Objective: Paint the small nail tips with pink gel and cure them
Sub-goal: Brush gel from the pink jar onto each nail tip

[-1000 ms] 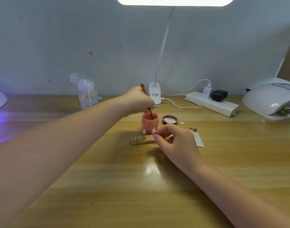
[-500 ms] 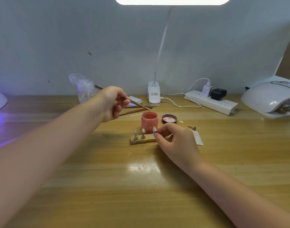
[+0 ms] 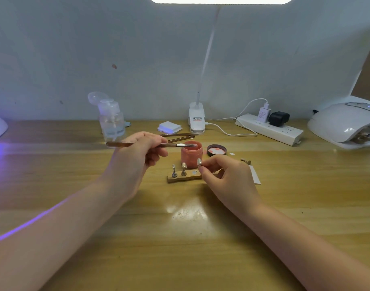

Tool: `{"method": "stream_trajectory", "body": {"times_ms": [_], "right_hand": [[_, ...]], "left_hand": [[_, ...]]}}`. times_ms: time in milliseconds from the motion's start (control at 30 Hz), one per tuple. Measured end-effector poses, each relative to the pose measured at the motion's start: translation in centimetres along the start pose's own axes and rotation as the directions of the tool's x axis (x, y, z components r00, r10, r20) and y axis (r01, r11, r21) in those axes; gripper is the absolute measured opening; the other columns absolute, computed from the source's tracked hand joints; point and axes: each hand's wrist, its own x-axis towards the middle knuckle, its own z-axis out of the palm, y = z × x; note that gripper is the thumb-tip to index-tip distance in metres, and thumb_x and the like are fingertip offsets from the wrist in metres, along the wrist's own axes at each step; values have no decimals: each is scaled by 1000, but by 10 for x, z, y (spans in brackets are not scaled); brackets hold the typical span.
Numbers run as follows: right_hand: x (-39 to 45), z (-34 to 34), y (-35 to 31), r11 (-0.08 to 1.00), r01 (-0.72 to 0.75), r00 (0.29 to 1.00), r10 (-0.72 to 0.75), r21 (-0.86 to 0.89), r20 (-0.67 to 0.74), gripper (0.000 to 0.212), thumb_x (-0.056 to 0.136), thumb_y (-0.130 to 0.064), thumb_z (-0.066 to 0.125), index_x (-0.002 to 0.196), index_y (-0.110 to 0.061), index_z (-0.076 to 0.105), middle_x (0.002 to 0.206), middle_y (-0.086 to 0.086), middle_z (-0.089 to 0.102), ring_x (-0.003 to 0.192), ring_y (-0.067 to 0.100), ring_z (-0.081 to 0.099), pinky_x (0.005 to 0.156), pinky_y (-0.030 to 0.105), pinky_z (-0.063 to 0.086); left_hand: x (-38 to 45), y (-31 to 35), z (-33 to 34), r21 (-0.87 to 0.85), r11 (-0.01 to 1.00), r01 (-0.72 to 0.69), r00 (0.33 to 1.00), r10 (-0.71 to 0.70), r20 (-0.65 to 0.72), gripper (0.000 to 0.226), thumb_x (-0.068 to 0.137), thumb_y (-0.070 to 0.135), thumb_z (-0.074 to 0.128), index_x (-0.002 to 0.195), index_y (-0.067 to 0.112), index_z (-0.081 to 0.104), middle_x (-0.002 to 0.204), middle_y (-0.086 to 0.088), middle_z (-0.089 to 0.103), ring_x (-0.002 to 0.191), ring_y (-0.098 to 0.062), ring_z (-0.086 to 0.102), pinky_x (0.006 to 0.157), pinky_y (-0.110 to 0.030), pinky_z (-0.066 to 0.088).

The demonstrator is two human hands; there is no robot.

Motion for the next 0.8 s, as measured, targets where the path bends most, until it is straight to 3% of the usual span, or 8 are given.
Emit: {"method": "stream_trajectory", "body": {"times_ms": [100,233,467,600,800], "right_hand": [[0,0,1,1000,-9,1000,9,5,-20,4,85,-20,70,86,-18,74,73,-11,66,61,-4,53,59,10,37],[0,0,2,1000,-13,1000,13,21,-29,4,85,-21,71,86,-18,74,72,-12,66,60,-3,54,57,10,37],[0,-1,3,1000,13,999,-12,14,-36,4,85,-22,71,87,-19,73,73,-12,67,64,-2,55,58,10,37],[0,0,3,999,22,999,-21,23,-46,3,85,-22,72,86,-20,73,73,-11,68,64,0,55,58,11,37],[0,0,4,999,38,998,-37,17,-53,4,85,-20,72,86,-17,74,74,-9,68,64,-3,54,57,10,35]], "left_hand": [[-15,-3,1,107,985,-135,991,133,28,21,78,18,55,66,21,72,61,-2,66,59,-8,56,54,-14,44],[-33,-6,4,246,914,-324,946,309,99,12,82,17,54,81,15,66,66,2,68,66,-4,63,63,-12,47],[-46,-7,6,437,753,-493,870,436,230,16,83,35,53,86,24,64,79,4,68,72,-7,63,63,-11,45],[-47,-8,7,456,718,-525,851,463,249,8,85,28,56,87,27,64,79,5,68,73,-9,63,64,-11,44],[-49,-8,7,444,728,-522,853,448,268,16,81,33,52,81,22,64,76,3,65,70,-8,58,64,-12,42]]}}
